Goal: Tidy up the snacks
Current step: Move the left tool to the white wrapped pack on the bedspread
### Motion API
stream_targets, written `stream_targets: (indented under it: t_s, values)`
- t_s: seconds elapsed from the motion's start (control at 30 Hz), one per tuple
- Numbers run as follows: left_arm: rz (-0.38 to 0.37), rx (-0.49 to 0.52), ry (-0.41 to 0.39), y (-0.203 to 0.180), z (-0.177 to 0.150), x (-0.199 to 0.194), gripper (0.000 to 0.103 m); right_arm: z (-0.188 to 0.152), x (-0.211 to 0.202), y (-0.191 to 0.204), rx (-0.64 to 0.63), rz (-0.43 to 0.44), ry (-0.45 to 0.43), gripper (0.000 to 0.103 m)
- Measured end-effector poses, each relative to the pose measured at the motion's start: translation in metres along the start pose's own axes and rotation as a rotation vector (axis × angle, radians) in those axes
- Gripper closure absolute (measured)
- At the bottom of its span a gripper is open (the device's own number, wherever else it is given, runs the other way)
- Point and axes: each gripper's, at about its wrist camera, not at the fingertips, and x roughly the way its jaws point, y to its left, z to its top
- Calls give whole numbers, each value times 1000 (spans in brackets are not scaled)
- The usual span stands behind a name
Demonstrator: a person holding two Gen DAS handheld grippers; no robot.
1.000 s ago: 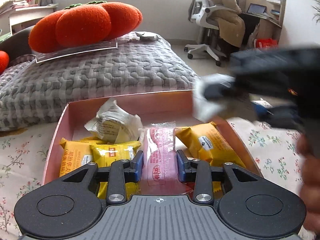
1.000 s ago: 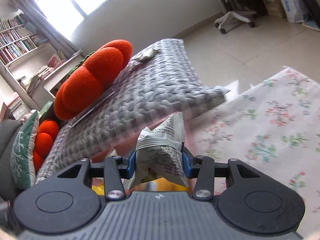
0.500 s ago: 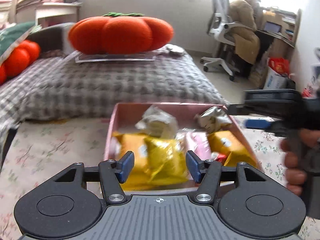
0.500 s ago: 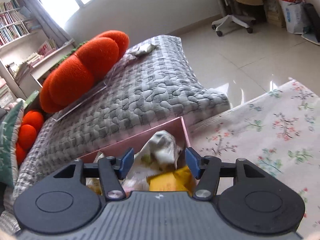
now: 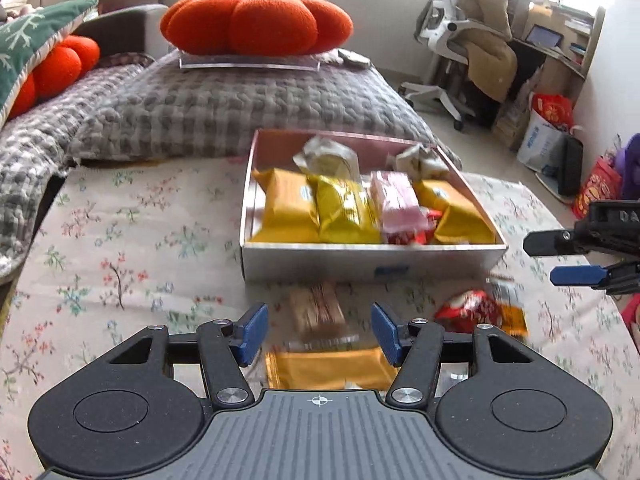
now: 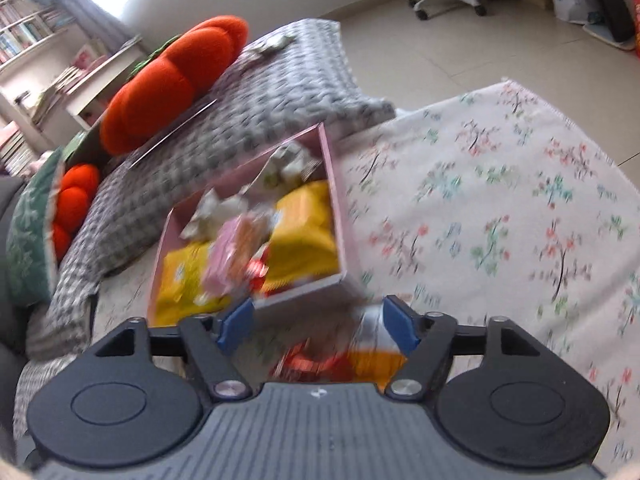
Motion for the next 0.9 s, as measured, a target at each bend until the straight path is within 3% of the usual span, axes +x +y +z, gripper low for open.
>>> stream_targets:
  t_s: [0.17,0.27,0.4,0.57,0.77,0.9]
  values:
    - [5,-77,56,13,-4,13,46,-11,7,0,-57,-28,38,31]
    - [2,-74,66,13,-6,15,46,-11,9,-6,-42,-58,40,31]
    - [-37,-24,90,2,-10,17,46,-14,11,-4,-65,-42,46,32]
    - [-190,83,208,-21,-23,26,44,-21,10,6,-126,-21,54,33]
    - [-128,228,234,-45,-39,25,40,-29,16,19,-216,4,120,33]
    - [-137,283,230,-50,-44,23,35,-39,25,30,-284,8,177,35]
